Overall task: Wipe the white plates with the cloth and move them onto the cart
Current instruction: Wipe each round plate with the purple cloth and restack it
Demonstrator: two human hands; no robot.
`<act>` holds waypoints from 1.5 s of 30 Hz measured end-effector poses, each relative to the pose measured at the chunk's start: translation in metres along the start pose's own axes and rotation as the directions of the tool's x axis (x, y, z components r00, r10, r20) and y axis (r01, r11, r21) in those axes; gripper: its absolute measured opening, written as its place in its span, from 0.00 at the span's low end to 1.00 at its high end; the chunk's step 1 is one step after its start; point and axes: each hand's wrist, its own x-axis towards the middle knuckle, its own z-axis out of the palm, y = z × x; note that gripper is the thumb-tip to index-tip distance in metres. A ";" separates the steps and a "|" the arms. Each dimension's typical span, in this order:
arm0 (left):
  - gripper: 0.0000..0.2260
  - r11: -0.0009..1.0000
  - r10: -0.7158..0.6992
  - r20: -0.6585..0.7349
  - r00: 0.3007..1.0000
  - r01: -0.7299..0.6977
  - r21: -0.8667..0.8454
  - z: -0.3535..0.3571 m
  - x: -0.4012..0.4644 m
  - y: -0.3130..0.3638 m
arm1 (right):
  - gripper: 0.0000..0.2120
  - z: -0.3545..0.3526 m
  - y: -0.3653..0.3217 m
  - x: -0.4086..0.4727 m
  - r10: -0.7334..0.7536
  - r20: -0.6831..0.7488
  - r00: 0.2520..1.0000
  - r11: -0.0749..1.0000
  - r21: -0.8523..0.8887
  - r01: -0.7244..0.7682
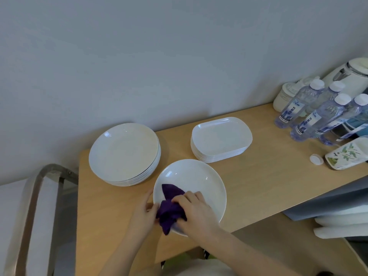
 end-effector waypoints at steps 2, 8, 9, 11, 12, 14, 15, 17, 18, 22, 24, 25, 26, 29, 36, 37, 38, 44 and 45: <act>0.19 0.999 0.027 -0.029 0.999 -0.026 0.031 0.003 -0.002 0.000 | 0.23 0.003 0.012 -0.006 -0.029 0.037 0.999 0.996 -0.081 0.032; 0.19 0.997 0.061 -0.037 0.997 -0.063 -0.051 0.006 -0.004 0.006 | 0.24 -0.014 0.061 -0.010 -0.004 -0.054 0.999 0.962 -0.271 -0.011; 0.19 0.997 0.053 -0.029 0.998 -0.055 -0.056 0.005 -0.004 0.006 | 0.24 -0.018 0.066 -0.006 0.001 -0.082 0.997 0.962 -0.274 -0.023; 0.20 0.997 0.033 -0.007 0.999 -0.034 -0.064 0.003 -0.004 0.007 | 0.25 -0.021 0.070 0.003 0.013 -0.118 0.993 0.961 -0.274 -0.046; 0.20 0.997 0.026 0.002 1.000 -0.026 -0.071 0.002 -0.004 0.007 | 0.25 -0.021 0.071 0.010 0.022 -0.134 0.991 0.963 -0.264 -0.057; 0.20 0.997 0.014 0.013 1.000 -0.013 -0.079 0.000 -0.004 0.009 | 0.25 -0.019 0.066 0.023 0.043 -0.179 0.983 0.975 -0.209 -0.081; 0.21 0.997 0.012 0.015 1.000 -0.011 -0.080 -0.001 -0.005 0.010 | 0.25 -0.018 0.062 0.031 0.049 -0.208 0.977 0.981 -0.172 -0.086; 0.22 0.995 0.017 0.019 1.000 -0.015 -0.094 -0.002 -0.005 0.010 | 0.25 -0.015 0.052 0.046 0.024 -0.262 0.965 0.991 -0.124 -0.058; 0.23 0.995 0.018 0.022 1.000 -0.016 -0.097 -0.002 -0.004 0.010 | 0.25 -0.014 0.047 0.053 -0.005 -0.273 0.962 0.994 -0.103 -0.024; 0.23 0.994 0.026 0.045 0.999 -0.021 -0.108 -0.004 -0.004 0.010 | 0.24 -0.007 0.020 0.068 -0.137 -0.218 0.966 0.989 0.028 0.146; 0.24 0.993 0.021 0.038 0.999 -0.016 -0.117 -0.005 -0.003 0.010 | 0.25 -0.001 0.012 0.068 -0.185 -0.188 0.965 0.981 0.023 0.192; 0.24 0.993 0.015 0.033 0.999 -0.011 -0.120 -0.005 -0.003 0.010 | 0.25 0.001 0.010 0.067 -0.202 -0.174 0.964 0.978 0.011 0.207; 0.24 0.993 0.008 0.029 1.000 -0.004 -0.122 -0.005 -0.002 0.010 | 0.25 0.003 0.010 0.065 -0.227 -0.156 0.961 0.974 -0.012 0.228; 0.26 0.993 -0.010 0.028 1.000 0.014 -0.120 -0.005 0.000 0.006 | 0.24 0.004 0.010 0.060 -0.330 -0.076 0.941 0.942 -0.094 0.323; 0.23 0.990 0.009 0.025 1.000 -0.006 -0.137 -0.005 -0.002 0.007 | 0.20 -0.018 0.014 0.073 -0.424 -0.008 0.906 0.858 -0.323 0.399; 0.23 0.990 0.017 0.029 0.999 -0.012 -0.138 -0.005 -0.002 0.008 | 0.20 -0.021 0.015 0.075 -0.394 -0.016 0.919 0.861 -0.357 0.363; 0.22 0.991 0.023 0.033 0.999 -0.018 -0.136 -0.004 -0.003 0.008 | 0.21 -0.023 0.018 0.077 -0.344 -0.030 0.938 0.871 -0.384 0.307; 0.19 0.988 -0.013 0.039 0.999 0.019 -0.153 -0.002 -0.005 0.011 | 0.26 -0.039 0.046 0.065 0.025 -0.170 0.985 0.913 -0.397 -0.092; 0.19 0.988 -0.023 0.039 0.999 0.029 -0.154 -0.002 -0.005 0.012 | 0.26 -0.037 0.050 0.059 0.066 -0.192 0.979 0.912 -0.386 -0.138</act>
